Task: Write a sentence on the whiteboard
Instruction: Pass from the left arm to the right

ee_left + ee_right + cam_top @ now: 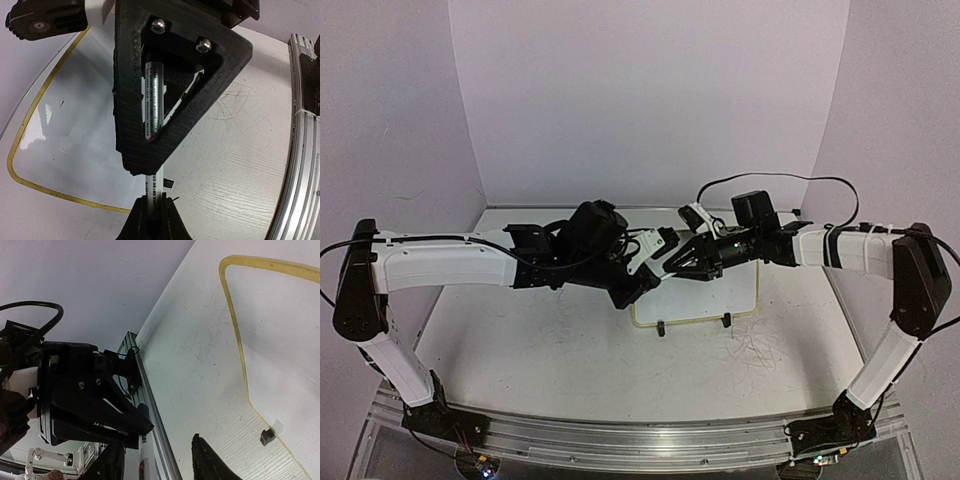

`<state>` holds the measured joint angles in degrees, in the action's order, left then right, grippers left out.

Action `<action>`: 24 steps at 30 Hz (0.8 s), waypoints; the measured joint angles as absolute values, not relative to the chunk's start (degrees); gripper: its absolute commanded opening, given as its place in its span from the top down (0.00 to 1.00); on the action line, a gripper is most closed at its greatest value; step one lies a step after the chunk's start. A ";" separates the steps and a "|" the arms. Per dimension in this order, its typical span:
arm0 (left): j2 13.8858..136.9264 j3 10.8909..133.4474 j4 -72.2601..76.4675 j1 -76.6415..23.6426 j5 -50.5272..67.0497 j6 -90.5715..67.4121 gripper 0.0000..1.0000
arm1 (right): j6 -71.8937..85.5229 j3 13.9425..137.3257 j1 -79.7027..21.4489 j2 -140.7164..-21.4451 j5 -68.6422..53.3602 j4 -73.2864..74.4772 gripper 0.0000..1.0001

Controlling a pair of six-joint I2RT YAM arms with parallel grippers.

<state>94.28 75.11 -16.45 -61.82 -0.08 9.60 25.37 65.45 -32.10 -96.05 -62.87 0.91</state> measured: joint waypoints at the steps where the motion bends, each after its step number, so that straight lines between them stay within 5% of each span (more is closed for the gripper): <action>1: 94.28 75.11 -16.47 -61.82 0.05 9.69 1.00 | 25.43 65.60 -32.24 -96.44 -63.14 0.91 0.57; 9: 94.28 75.11 -16.43 -61.82 0.51 10.63 1.00 | 25.65 65.89 -33.10 -97.69 -64.90 0.65 0.73; 16: 94.27 75.10 -16.40 -61.82 0.49 10.81 1.00 | 26.18 65.86 -33.19 -97.69 -66.94 -0.70 1.00; 19: 94.24 75.09 -16.27 -61.82 0.41 11.01 1.00 | 27.29 65.61 -33.15 -97.69 -67.33 -1.63 1.00; 20: 94.20 75.07 -16.25 -61.84 0.29 11.04 0.96 | 27.47 65.48 -33.15 -97.69 -67.47 -2.04 1.00; 24: 93.82 74.80 -15.96 -62.00 -1.39 10.42 0.54 | 28.10 65.35 -33.14 -97.69 -67.72 -3.22 1.00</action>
<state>93.82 74.80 -15.96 -62.00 -1.39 10.42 28.10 65.35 -33.14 -97.69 -67.72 -3.22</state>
